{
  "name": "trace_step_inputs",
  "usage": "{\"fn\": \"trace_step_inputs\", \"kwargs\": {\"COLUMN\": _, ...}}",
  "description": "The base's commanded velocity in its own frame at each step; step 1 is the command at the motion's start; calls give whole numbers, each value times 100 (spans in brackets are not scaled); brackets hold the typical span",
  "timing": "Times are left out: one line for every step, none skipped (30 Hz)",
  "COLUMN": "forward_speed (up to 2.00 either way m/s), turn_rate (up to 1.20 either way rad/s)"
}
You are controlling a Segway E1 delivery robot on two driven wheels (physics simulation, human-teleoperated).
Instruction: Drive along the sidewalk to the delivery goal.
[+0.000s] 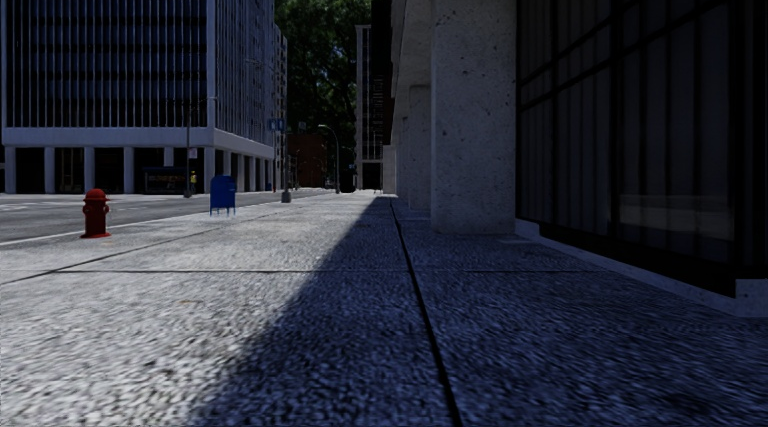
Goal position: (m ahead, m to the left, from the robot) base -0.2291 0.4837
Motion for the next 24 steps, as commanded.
{"fn": "trace_step_inputs", "kwargs": {"forward_speed": 65, "turn_rate": 0}}
{"fn": "trace_step_inputs", "kwargs": {"forward_speed": 52, "turn_rate": 0}}
{"fn": "trace_step_inputs", "kwargs": {"forward_speed": 8, "turn_rate": 0}}
{"fn": "trace_step_inputs", "kwargs": {"forward_speed": 0, "turn_rate": 0}}
{"fn": "trace_step_inputs", "kwargs": {"forward_speed": 0, "turn_rate": 0}}
{"fn": "trace_step_inputs", "kwargs": {"forward_speed": 0, "turn_rate": 0}}
{"fn": "trace_step_inputs", "kwargs": {"forward_speed": 0, "turn_rate": 0}}
{"fn": "trace_step_inputs", "kwargs": {"forward_speed": 0, "turn_rate": 0}}
{"fn": "trace_step_inputs", "kwargs": {"forward_speed": 0, "turn_rate": 0}}
{"fn": "trace_step_inputs", "kwargs": {"forward_speed": 0, "turn_rate": 0}}
{"fn": "trace_step_inputs", "kwargs": {"forward_speed": 0, "turn_rate": 0}}
{"fn": "trace_step_inputs", "kwargs": {"forward_speed": 0, "turn_rate": 0}}
{"fn": "trace_step_inputs", "kwargs": {"forward_speed": 0, "turn_rate": 0}}
{"fn": "trace_step_inputs", "kwargs": {"forward_speed": 0, "turn_rate": 0}}
{"fn": "trace_step_inputs", "kwargs": {"forward_speed": 0, "turn_rate": 0}}
{"fn": "trace_step_inputs", "kwargs": {"forward_speed": 0, "turn_rate": 0}}
{"fn": "trace_step_inputs", "kwargs": {"forward_speed": 0, "turn_rate": 0}}
{"fn": "trace_step_inputs", "kwargs": {"forward_speed": 0, "turn_rate": 0}}
{"fn": "trace_step_inputs", "kwargs": {"forward_speed": 0, "turn_rate": 0}}
{"fn": "trace_step_inputs", "kwargs": {"forward_speed": 0, "turn_rate": 0}}
{"fn": "trace_step_inputs", "kwargs": {"forward_speed": 0, "turn_rate": 0}}
{"fn": "trace_step_inputs", "kwargs": {"forward_speed": 0, "turn_rate": 0}}
{"fn": "trace_step_inputs", "kwargs": {"forward_speed": 0, "turn_rate": 0}}
{"fn": "trace_step_inputs", "kwargs": {"forward_speed": 0, "turn_rate": 0}}
